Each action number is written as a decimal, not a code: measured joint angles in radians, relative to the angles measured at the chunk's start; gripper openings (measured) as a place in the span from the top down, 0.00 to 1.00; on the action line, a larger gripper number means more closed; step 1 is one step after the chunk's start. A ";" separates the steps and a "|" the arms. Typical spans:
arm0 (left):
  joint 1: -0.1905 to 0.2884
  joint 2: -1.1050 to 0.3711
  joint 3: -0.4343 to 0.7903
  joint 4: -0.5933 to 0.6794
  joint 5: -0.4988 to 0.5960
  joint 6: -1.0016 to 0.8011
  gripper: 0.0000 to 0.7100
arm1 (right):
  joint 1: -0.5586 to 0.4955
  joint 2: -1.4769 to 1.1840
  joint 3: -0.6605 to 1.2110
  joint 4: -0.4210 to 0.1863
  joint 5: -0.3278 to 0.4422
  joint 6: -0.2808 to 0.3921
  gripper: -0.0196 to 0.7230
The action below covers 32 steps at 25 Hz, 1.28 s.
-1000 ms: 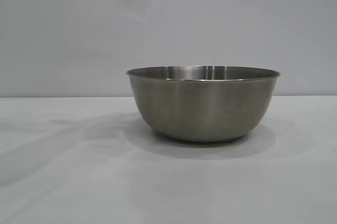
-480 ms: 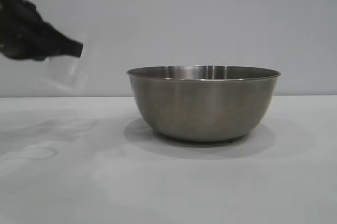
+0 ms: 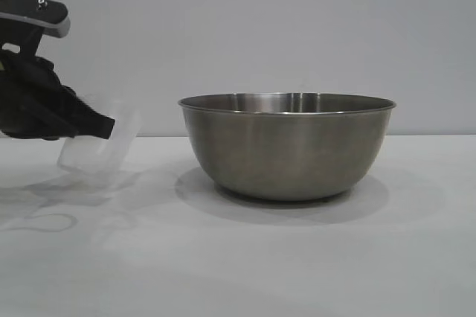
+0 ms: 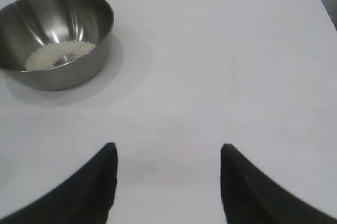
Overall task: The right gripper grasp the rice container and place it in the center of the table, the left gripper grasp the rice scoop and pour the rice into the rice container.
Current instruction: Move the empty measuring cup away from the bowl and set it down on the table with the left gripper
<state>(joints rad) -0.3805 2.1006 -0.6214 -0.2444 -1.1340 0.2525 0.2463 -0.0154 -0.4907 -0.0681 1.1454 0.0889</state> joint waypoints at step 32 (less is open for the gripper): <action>0.000 -0.140 0.161 0.021 -0.002 0.031 0.66 | 0.000 0.000 0.000 0.000 0.000 0.000 0.42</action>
<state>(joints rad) -0.3805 1.9602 -0.4605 -0.2235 -1.1358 0.2833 0.2463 -0.0154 -0.4907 -0.0681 1.1454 0.0889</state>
